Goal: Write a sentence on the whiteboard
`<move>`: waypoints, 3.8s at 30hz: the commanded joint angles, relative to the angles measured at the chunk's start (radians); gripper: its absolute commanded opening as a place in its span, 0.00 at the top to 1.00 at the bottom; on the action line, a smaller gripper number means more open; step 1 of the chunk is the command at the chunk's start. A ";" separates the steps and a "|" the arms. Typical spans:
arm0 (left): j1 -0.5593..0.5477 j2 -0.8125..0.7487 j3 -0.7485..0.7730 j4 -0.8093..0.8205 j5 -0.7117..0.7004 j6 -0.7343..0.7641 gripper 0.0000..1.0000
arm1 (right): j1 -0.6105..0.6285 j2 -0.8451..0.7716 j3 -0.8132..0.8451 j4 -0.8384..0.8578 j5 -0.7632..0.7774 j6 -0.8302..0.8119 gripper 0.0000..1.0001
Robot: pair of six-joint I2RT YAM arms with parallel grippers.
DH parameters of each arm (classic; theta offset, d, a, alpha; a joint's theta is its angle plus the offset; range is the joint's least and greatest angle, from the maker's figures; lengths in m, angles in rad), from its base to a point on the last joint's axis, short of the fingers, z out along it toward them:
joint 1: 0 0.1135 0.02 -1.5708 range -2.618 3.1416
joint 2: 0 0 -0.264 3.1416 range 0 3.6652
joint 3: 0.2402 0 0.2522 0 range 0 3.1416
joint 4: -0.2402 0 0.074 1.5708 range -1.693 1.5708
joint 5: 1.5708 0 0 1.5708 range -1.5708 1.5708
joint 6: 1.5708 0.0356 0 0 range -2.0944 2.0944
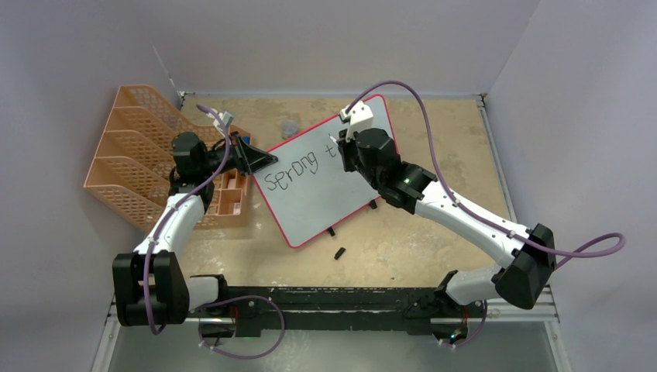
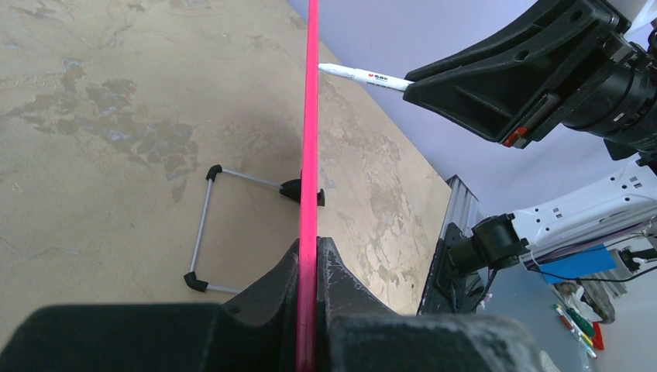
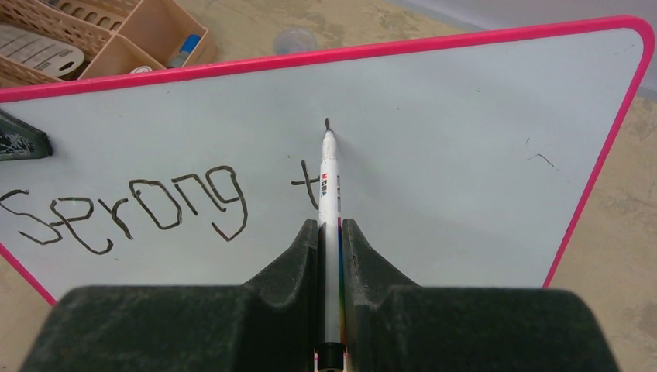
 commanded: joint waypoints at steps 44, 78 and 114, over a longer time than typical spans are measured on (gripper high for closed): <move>-0.023 0.010 0.017 -0.020 0.050 0.043 1.00 | -0.005 -0.083 -0.029 -0.016 -0.032 0.053 1.00; -0.024 0.009 0.018 -0.020 0.052 0.044 1.00 | -0.020 -0.040 -0.034 0.004 0.032 0.044 1.00; -0.023 0.006 0.017 -0.022 0.049 0.044 1.00 | -0.022 -0.092 -0.083 -0.090 0.002 0.090 1.00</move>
